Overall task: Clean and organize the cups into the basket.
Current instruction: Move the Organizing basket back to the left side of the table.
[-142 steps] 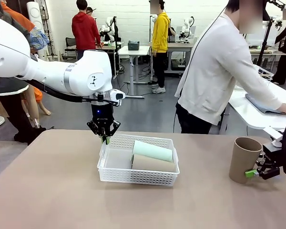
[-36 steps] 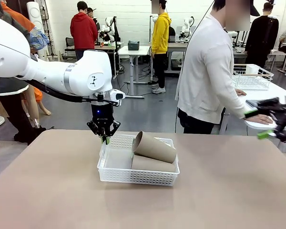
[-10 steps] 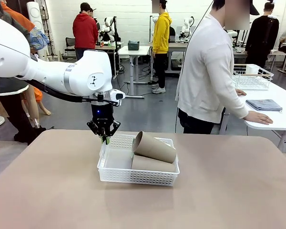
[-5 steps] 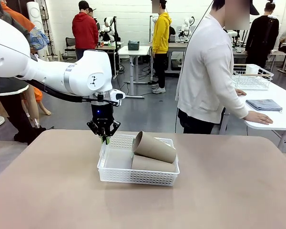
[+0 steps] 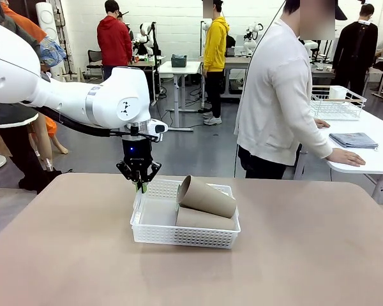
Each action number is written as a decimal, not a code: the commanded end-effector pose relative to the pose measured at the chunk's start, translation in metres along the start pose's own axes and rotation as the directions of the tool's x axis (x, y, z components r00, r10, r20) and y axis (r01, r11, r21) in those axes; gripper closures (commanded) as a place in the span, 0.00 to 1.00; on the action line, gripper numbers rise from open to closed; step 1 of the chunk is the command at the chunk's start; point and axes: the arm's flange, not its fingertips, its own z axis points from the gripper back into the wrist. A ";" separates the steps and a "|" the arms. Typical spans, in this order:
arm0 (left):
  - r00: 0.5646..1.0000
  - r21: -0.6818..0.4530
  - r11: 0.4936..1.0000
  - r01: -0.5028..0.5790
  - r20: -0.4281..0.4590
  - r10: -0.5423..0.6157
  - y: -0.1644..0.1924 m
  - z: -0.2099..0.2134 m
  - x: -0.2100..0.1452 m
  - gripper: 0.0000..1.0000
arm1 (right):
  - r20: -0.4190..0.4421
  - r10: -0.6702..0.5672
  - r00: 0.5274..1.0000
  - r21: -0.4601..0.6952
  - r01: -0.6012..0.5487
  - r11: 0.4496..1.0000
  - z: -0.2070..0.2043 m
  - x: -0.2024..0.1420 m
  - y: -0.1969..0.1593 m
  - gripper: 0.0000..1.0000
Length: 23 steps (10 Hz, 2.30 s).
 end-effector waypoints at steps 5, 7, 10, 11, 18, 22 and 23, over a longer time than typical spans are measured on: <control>1.000 -0.001 1.000 -0.001 0.004 0.001 0.000 0.002 -0.001 1.00 | 0.000 0.000 1.000 0.000 0.000 1.000 0.000 0.000 0.000 0.00; 1.000 -0.001 1.000 -0.001 0.004 0.001 0.000 0.002 -0.001 1.00 | 0.000 0.000 1.000 0.000 0.000 1.000 0.000 0.000 0.000 0.00; 1.000 -0.001 1.000 -0.001 0.004 0.001 0.000 0.002 -0.001 1.00 | 0.000 0.000 1.000 0.000 0.000 1.000 0.000 0.000 0.000 0.00; 1.000 -0.001 1.000 -0.001 0.004 0.001 0.000 0.002 -0.001 1.00 | 0.000 0.000 1.000 0.000 0.000 1.000 0.000 0.000 0.000 0.00; 0.996 0.195 0.977 0.084 0.025 -0.091 0.119 0.008 -0.038 0.88 | 0.000 0.000 1.000 0.000 0.000 1.000 0.000 0.000 0.000 0.00; 0.998 0.173 0.983 0.063 -0.032 -0.059 0.187 -0.001 -0.047 0.88 | 0.000 0.000 1.000 0.000 0.000 1.000 0.000 0.000 0.000 0.00; 0.999 0.152 0.987 0.046 -0.019 -0.043 0.203 -0.001 -0.054 0.88 | 0.000 0.000 1.000 0.000 0.000 1.000 0.000 0.000 0.000 0.00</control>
